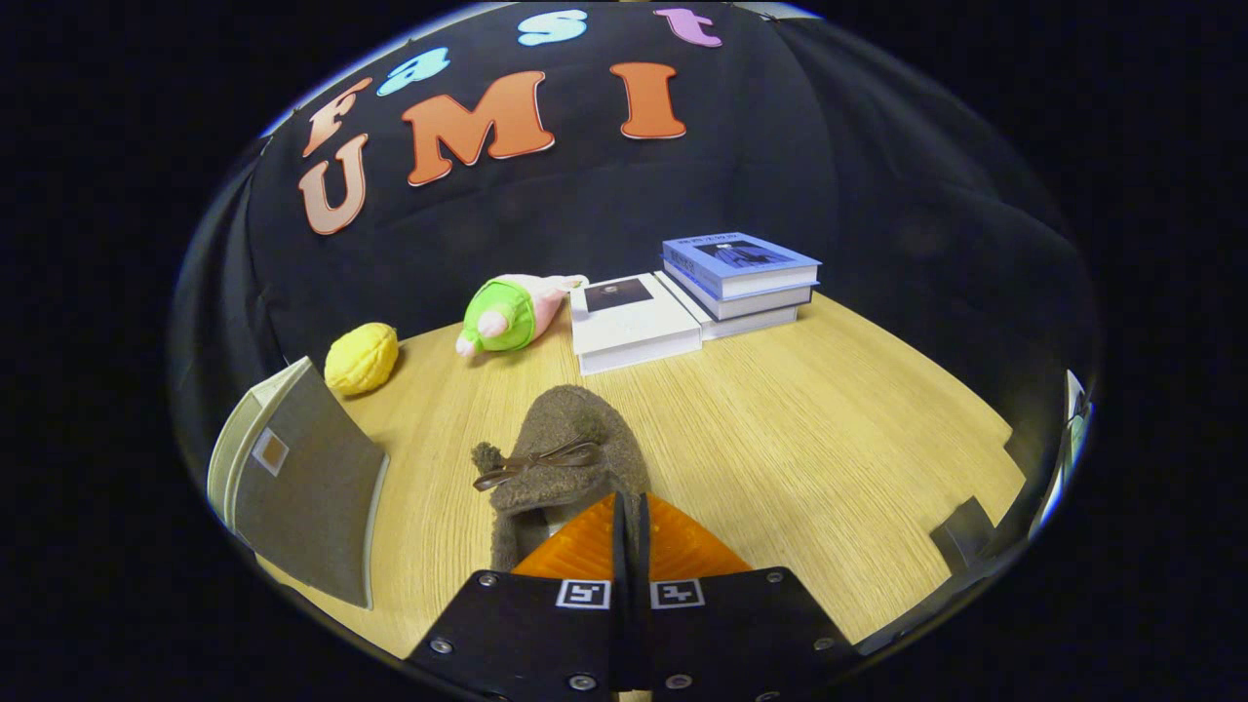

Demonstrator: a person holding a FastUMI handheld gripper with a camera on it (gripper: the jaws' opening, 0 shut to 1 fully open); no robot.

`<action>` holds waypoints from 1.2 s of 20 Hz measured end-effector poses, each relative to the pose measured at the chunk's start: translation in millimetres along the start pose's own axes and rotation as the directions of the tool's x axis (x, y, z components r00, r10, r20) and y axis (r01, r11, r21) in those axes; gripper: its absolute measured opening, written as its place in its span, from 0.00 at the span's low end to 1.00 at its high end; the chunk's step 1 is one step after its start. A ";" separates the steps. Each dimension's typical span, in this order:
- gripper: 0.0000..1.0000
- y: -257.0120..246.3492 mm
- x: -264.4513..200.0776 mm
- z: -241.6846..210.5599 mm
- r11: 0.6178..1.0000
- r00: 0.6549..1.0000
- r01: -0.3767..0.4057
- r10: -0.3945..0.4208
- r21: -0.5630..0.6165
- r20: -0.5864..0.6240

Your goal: Open the storage box then place both shoes into the box .Put the left shoe in first, then the right shoe, with the right side of both shoes facing outward in a uniform manner.

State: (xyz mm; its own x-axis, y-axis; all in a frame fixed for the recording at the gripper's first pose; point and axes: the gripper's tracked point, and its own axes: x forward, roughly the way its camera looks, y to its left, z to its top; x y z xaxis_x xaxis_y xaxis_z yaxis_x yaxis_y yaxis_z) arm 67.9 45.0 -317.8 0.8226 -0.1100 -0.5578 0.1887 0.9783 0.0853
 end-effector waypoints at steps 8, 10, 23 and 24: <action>0.00 76.5 -42.2 65.4 0.996 0.989 -0.084 0.088 -0.037 0.122; 0.01 103.5 -50.9 78.6 0.993 0.983 -0.115 0.120 -0.040 0.137; 0.00 278.7 -85.2 81.8 0.944 0.940 -0.329 0.331 -0.036 0.087; 0.00 289.3 -86.9 78.6 0.938 0.935 -0.346 0.346 -0.018 0.077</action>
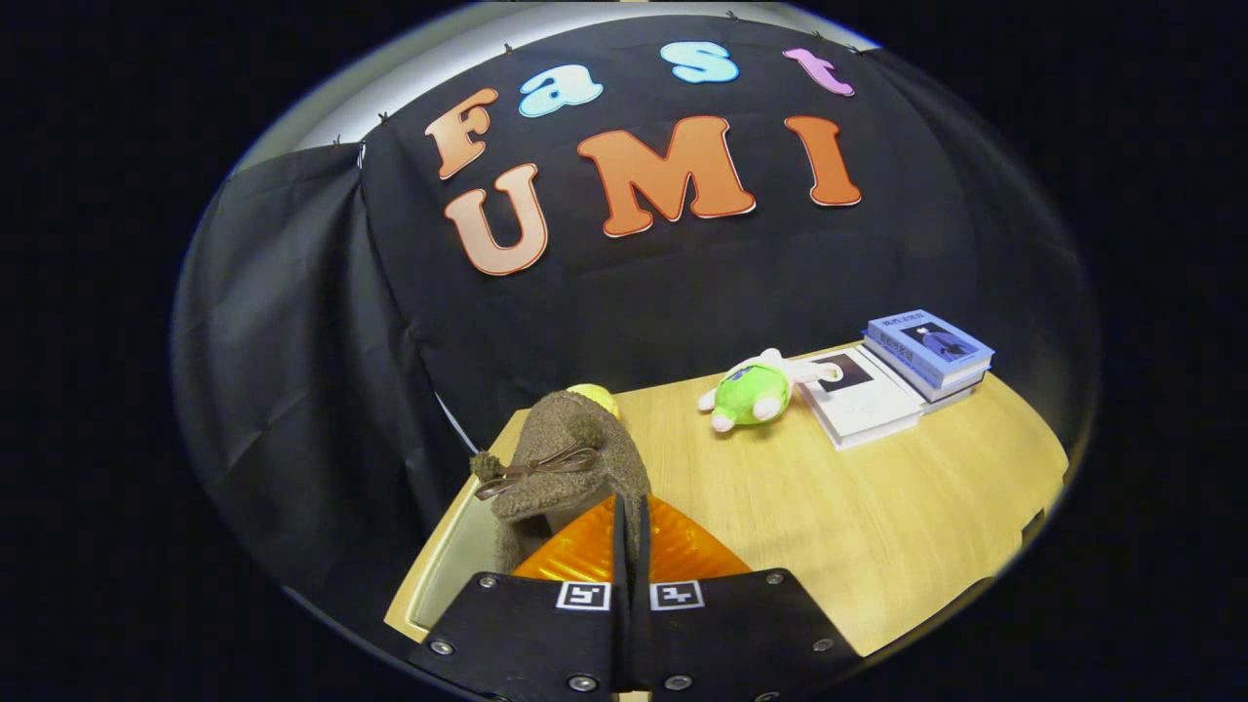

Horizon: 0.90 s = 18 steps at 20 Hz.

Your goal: Open the storage box then place both shoes into the box .Put the left shoe in first, then the right shoe, with the right side of both shoes facing outward in a uniform manner.

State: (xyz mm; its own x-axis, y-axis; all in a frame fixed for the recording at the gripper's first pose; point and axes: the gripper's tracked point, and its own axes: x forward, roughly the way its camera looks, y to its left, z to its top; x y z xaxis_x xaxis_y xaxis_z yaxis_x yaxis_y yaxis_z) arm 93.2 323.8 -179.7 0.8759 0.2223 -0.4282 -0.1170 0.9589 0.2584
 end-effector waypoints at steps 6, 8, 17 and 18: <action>0.00 25.0 19.5 -29.0 0.998 0.998 -0.018 0.021 0.052 -0.056; 0.00 23.7 25.3 -39.0 0.999 0.997 -0.005 0.009 0.050 -0.079; 0.48 26.1 12.8 -23.5 1.000 0.999 0.008 -0.007 0.020 -0.043; 0.63 26.5 7.2 -17.7 1.000 1.000 0.008 -0.008 -0.004 -0.027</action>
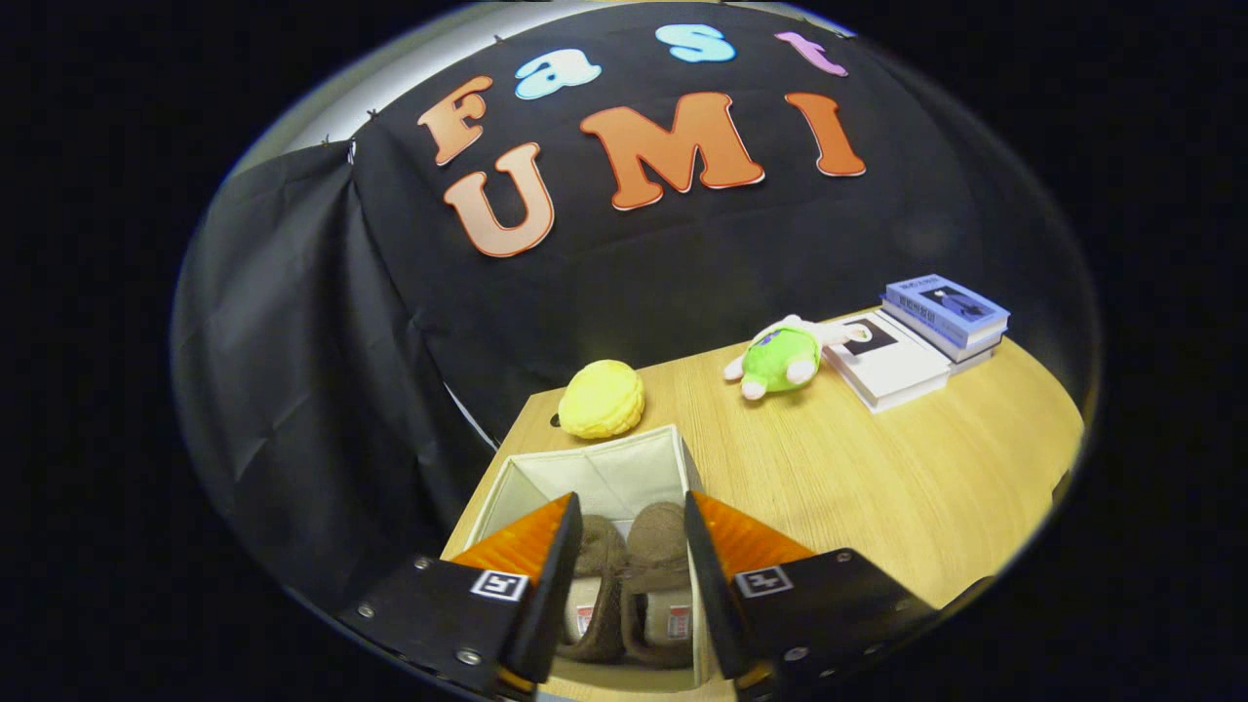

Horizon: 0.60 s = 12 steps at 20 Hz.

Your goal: Open the storage box then place both shoes into the box .Put the left shoe in first, then the right shoe, with the right side of both shoes facing outward in a uniform manner.

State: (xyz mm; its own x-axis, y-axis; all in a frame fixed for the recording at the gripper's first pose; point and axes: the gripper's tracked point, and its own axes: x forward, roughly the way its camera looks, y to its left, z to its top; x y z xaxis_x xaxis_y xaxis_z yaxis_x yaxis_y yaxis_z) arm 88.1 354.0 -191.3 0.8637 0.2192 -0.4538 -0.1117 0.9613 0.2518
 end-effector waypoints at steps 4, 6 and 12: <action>0.99 -7.4 -20.4 22.5 0.997 0.998 0.006 -0.002 -0.072 0.062; 0.99 -15.0 -33.6 36.6 0.996 0.996 0.010 -0.001 -0.091 0.093; 0.99 -65.3 -74.9 84.8 0.988 0.981 0.053 -0.024 -0.146 0.194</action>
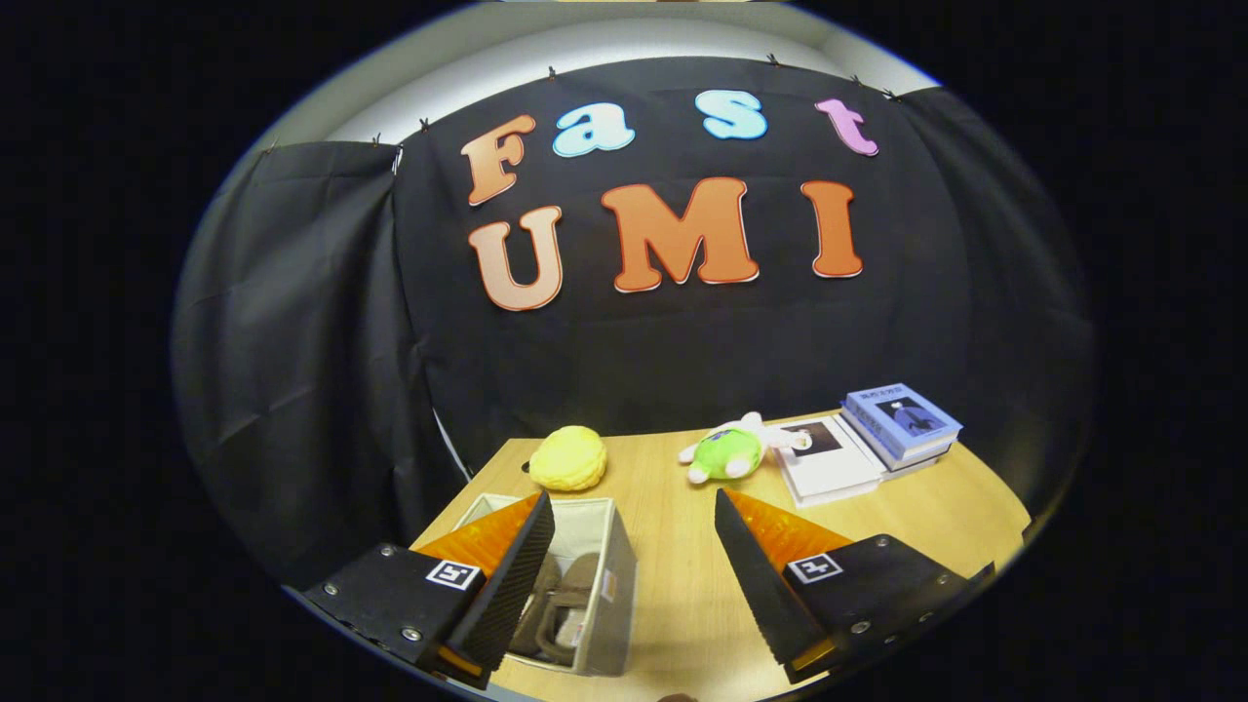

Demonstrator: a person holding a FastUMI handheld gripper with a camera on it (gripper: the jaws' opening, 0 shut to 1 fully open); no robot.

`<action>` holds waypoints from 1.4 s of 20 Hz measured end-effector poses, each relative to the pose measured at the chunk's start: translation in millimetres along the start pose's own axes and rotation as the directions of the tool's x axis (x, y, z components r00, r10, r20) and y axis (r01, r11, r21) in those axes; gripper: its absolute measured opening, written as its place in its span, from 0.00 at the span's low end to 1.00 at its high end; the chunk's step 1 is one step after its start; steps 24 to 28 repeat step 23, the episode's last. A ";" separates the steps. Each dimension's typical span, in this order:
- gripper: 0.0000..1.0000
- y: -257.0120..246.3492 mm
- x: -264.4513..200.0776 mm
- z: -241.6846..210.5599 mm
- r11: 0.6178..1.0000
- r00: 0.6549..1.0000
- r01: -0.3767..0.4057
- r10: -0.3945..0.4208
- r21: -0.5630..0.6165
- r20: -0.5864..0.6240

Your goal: Open the storage box then place both shoes into the box .Put the left shoe in first, then the right shoe, with the right side of both shoes facing outward in a uniform manner.

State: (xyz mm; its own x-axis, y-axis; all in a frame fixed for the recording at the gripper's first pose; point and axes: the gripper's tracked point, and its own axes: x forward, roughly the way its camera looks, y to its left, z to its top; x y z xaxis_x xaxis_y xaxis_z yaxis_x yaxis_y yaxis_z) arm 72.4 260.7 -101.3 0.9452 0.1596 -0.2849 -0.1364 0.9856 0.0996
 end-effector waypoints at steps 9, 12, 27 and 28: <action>0.98 -135.4 -49.0 45.8 0.995 0.990 0.090 -0.085 -0.042 0.114; 0.98 -187.5 -63.7 54.2 0.989 0.980 0.143 -0.137 -0.035 0.142; 0.98 -288.3 -98.0 52.8 0.976 0.957 0.217 -0.218 0.030 0.191; 0.98 -288.3 -98.0 52.8 0.976 0.957 0.217 -0.218 0.030 0.191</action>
